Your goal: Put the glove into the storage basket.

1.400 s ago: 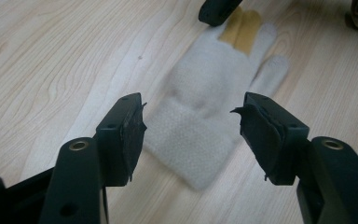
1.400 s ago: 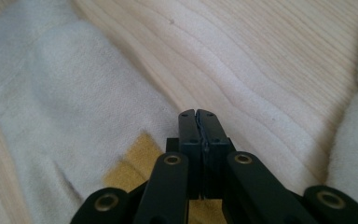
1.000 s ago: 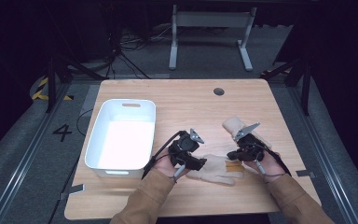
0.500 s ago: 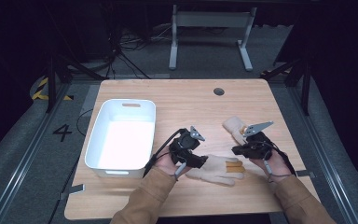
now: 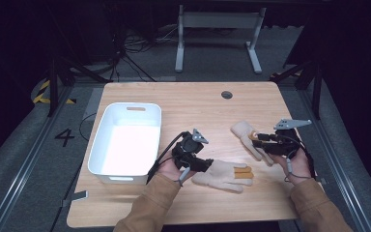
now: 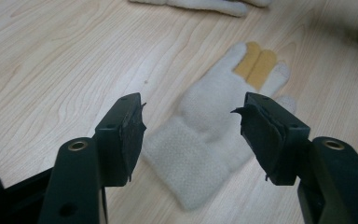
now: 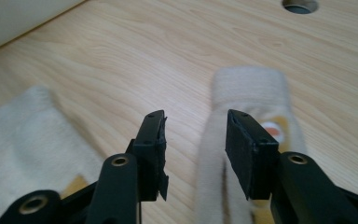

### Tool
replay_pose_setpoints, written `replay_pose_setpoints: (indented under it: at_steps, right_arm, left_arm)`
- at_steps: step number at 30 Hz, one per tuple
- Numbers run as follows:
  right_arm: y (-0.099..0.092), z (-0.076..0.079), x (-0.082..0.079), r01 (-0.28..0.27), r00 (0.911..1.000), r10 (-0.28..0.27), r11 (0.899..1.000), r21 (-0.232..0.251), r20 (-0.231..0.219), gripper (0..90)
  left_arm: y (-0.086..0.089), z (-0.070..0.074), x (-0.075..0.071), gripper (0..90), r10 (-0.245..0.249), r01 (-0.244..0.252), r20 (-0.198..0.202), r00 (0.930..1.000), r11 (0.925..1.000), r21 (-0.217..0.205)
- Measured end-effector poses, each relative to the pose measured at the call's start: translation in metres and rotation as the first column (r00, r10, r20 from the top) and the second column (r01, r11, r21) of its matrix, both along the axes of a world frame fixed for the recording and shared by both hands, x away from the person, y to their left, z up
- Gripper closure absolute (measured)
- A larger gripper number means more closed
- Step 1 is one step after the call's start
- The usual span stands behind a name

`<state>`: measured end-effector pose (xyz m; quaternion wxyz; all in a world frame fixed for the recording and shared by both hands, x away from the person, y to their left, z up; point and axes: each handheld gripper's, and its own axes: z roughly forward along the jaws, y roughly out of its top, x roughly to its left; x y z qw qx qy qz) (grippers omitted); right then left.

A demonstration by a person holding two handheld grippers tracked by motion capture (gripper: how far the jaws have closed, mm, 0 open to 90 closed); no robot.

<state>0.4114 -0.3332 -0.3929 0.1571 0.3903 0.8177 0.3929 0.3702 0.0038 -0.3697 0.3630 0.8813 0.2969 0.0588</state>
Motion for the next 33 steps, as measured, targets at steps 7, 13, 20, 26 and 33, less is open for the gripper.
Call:
replay_pose_setpoints:
  at_steps: [7, 13, 20, 26, 33]
  right_arm:
    - [-0.013, -0.005, 0.013, 0.067, 0.9978, -0.067, 0.997, -0.03, -0.002, 50.5]
    - [-0.017, -0.017, 0.025, 0.109, 0.9936, -0.11, 0.992, -0.064, -0.024, 49.5]
    - [-0.017, -0.033, 0.042, 0.125, 0.9898, -0.13, 0.988, -0.085, -0.057, 45.5]
    - [-0.012, -0.044, 0.05, 0.111, 0.9904, -0.117, 0.99, -0.085, -0.073, 53.2]
    - [-0.009, -0.052, 0.054, 0.123, 0.988, -0.133, 0.985, -0.122, -0.077, 53.6]
  left_arm:
    - [0.007, -0.004, -0.001, 39.5, 0.022, -0.022, -0.015, 0.9996, 0.9998, 0.0]
    - [0.012, -0.006, -0.005, 39.5, 0.037, -0.037, -0.018, 0.9991, 0.9993, 0.004]
    - [0.02, -0.009, -0.009, 39.4, 0.069, -0.068, -0.019, 0.9975, 0.9975, 0.016]
    - [0.027, -0.011, -0.009, 39.2, 0.102, -0.101, -0.037, 0.9941, 0.9946, 0.023]
    - [0.027, -0.013, -0.008, 39.1, 0.096, -0.095, -0.046, 0.9943, 0.9951, 0.028]
